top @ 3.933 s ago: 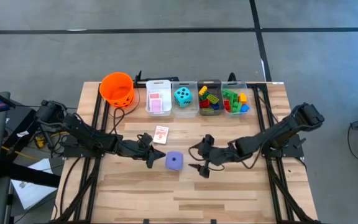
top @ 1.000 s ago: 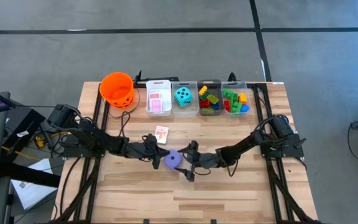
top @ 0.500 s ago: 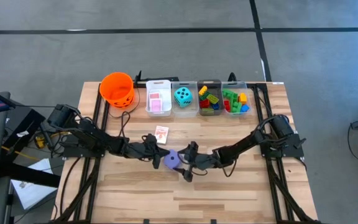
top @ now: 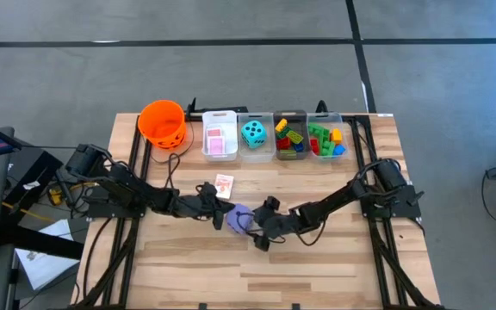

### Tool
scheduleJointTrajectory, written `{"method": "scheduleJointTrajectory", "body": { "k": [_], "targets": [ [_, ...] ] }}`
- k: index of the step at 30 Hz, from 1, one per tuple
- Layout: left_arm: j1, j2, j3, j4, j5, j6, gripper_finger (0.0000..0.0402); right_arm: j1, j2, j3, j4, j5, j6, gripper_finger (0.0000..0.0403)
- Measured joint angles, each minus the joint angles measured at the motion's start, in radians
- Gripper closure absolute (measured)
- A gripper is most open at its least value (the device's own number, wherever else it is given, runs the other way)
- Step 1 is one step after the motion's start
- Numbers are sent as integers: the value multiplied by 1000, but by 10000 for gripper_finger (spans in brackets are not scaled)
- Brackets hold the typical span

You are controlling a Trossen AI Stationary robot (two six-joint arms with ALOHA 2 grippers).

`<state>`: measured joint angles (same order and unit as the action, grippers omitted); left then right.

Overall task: Pick & Place Toys
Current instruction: Put the violet dice into the left transparent bin

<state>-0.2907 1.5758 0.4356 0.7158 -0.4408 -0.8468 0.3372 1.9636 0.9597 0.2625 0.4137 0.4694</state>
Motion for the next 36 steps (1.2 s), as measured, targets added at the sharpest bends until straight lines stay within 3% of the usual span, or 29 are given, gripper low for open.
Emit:
{"method": "scheduleJointTrajectory", "body": {
  "k": [15,26,36],
  "targets": [
    [-1,1,1,7,13,-34,402,1,1,58,13,-21,2,6],
    [-35,0,1,13,29,-79,402,-29,1,58,-228,-20,2,7],
    [-89,0,2,28,30,-184,402,-87,0,58,-254,-33,-9,7]
  ]
}}
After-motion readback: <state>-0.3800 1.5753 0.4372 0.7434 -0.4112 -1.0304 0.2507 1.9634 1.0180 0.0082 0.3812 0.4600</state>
